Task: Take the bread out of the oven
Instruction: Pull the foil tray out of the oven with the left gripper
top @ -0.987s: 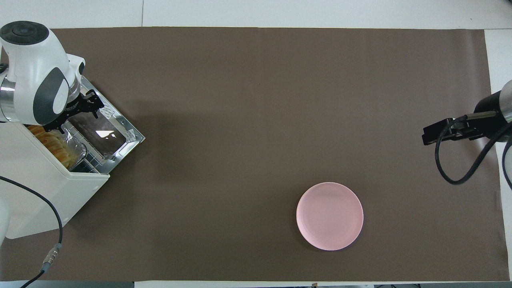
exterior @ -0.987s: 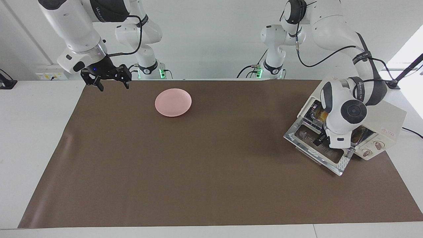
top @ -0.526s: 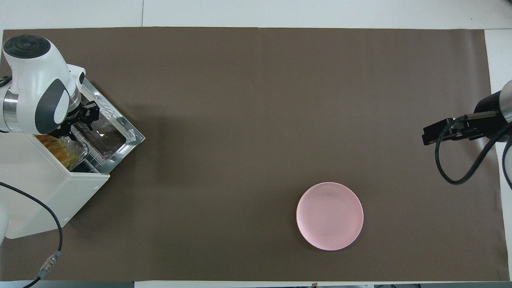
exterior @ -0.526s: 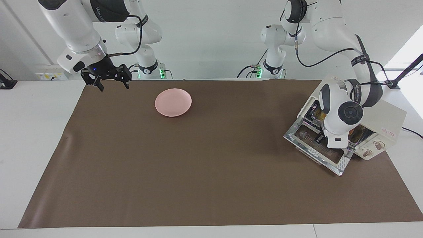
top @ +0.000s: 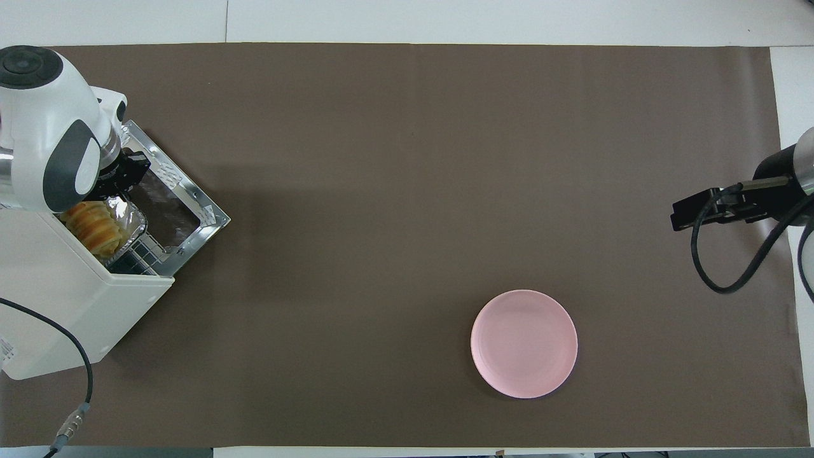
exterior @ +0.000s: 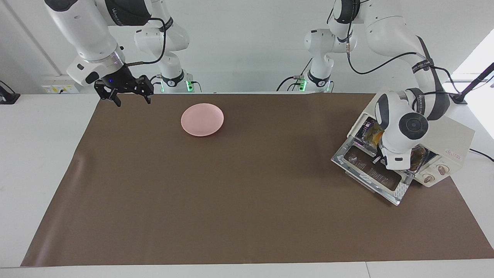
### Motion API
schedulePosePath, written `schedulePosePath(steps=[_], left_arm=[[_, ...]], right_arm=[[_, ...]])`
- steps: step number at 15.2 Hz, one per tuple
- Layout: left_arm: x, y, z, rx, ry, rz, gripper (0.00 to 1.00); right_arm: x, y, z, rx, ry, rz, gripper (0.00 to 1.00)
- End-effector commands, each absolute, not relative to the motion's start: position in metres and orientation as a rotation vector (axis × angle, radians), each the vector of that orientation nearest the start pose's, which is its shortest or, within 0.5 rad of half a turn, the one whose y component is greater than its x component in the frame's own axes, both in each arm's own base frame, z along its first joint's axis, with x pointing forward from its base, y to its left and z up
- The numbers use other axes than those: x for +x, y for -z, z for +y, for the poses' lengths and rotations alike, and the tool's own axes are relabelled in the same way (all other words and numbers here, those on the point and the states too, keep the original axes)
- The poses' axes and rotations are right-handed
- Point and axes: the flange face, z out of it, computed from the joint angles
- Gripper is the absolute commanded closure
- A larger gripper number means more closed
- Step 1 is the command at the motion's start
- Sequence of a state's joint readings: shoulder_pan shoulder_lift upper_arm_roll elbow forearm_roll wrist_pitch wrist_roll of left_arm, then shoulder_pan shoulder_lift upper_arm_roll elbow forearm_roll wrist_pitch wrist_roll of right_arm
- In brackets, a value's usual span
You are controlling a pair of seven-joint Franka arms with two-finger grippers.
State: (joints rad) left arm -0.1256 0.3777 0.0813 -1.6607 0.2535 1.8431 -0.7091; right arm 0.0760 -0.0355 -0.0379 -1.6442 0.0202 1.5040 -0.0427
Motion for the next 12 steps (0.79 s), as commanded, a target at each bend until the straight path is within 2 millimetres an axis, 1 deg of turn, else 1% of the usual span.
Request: schedulePosePath(steps=[1, 2, 3, 4, 5, 6, 8, 9, 11, 12], left_arm=[[0.66, -0.395, -0.052, -2.778, -0.051, -0.743, 1.0], [0.673, -0.403, -0.081, -2.825, -0.009, -0.647, 1.0], [0.678, -0.409, -0.111, -2.879, 0.008, -0.59, 1.0], [0.679, -0.421, -0.152, -2.939, 0.029, -0.542, 1.0], [0.678, -0.427, -0.186, -2.965, 0.033, -0.489, 1.0], [0.671, -0.429, -0.211, -2.977, 0.025, -0.439, 1.0], [0.646, -0.428, -0.281, -3.017, 0.024, -0.299, 1.0], [0.636, -0.428, -0.302, -3.044, 0.003, -0.269, 1.0], [0.632, -0.426, -0.319, -3.097, -0.005, -0.254, 1.0], [0.622, -0.423, -0.345, -3.143, 0.012, -0.192, 1.0]], right_arm=[[0.53, -0.608, 0.019, -3.094, -0.17, -0.144, 0.0], [0.53, -0.608, 0.019, -3.095, -0.17, -0.144, 0.0], [0.53, -0.608, 0.019, -3.094, -0.17, -0.144, 0.0], [0.53, -0.608, 0.019, -3.094, -0.17, -0.144, 0.0], [0.53, -0.608, 0.019, -3.095, -0.17, -0.144, 0.0], [0.53, -0.608, 0.019, -3.095, -0.17, -0.144, 0.0], [0.53, -0.608, 0.019, -3.094, -0.17, -0.144, 0.0], [0.53, -0.608, 0.019, -3.094, -0.17, -0.144, 0.0], [0.53, -0.608, 0.019, -3.094, -0.17, -0.144, 0.0], [0.53, -0.608, 0.019, -3.094, -0.17, -0.144, 0.0]])
